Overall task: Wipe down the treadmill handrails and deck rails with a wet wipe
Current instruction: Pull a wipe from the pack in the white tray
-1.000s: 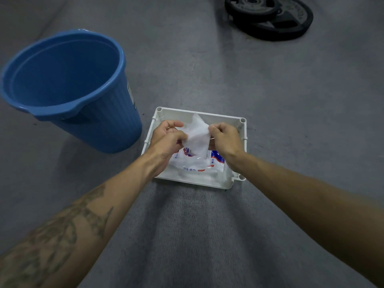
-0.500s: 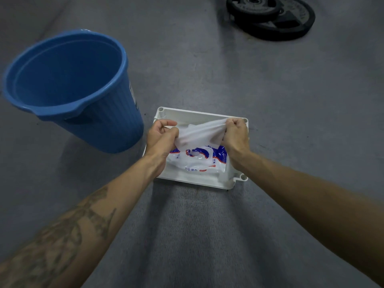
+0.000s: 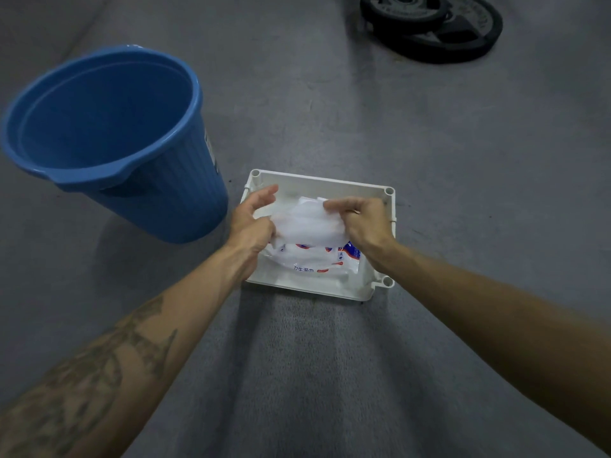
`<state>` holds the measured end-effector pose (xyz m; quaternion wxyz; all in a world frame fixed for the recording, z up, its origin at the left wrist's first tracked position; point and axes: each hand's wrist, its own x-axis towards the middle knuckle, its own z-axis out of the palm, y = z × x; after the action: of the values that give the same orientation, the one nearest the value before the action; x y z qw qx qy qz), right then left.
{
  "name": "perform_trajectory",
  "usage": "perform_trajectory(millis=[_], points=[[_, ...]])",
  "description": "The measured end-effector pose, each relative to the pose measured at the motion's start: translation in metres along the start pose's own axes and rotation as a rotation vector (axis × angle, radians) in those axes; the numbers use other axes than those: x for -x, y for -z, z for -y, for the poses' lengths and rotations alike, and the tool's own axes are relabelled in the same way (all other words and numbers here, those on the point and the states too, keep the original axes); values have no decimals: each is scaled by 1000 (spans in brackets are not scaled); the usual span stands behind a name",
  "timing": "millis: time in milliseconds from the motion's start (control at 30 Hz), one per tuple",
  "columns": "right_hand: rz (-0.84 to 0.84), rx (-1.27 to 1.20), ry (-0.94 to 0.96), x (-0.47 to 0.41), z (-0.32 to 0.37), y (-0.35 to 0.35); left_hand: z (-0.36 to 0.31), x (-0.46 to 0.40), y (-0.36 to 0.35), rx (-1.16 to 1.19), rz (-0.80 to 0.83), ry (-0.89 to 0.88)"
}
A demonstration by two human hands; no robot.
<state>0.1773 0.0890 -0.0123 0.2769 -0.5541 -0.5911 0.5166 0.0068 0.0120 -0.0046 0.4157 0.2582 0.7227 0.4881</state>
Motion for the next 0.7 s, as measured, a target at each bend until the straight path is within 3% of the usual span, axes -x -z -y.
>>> perform_trajectory(millis=[67, 167, 267, 333, 467, 533, 700], points=[[37, 65, -4, 4, 1, 0, 1, -2, 0, -41, 71, 29], [132, 133, 50, 7, 6, 4, 4, -1, -2, -123, 39, 44], [192, 173, 137, 6, 13, 6, 9, 4, 2, -387, 38, -138], [208, 316, 249, 6, 17, 6, 8, 5, 10, -675, 97, -288], [307, 833, 470, 21, 29, 16, -19, 17, 32, -1167, 207, -388], [349, 1066, 557, 37, 41, 24, -37, 28, 42, -1252, 215, -415], [389, 1216, 553, 85, 99, 47, -91, 76, 54, -1399, 260, -446]])
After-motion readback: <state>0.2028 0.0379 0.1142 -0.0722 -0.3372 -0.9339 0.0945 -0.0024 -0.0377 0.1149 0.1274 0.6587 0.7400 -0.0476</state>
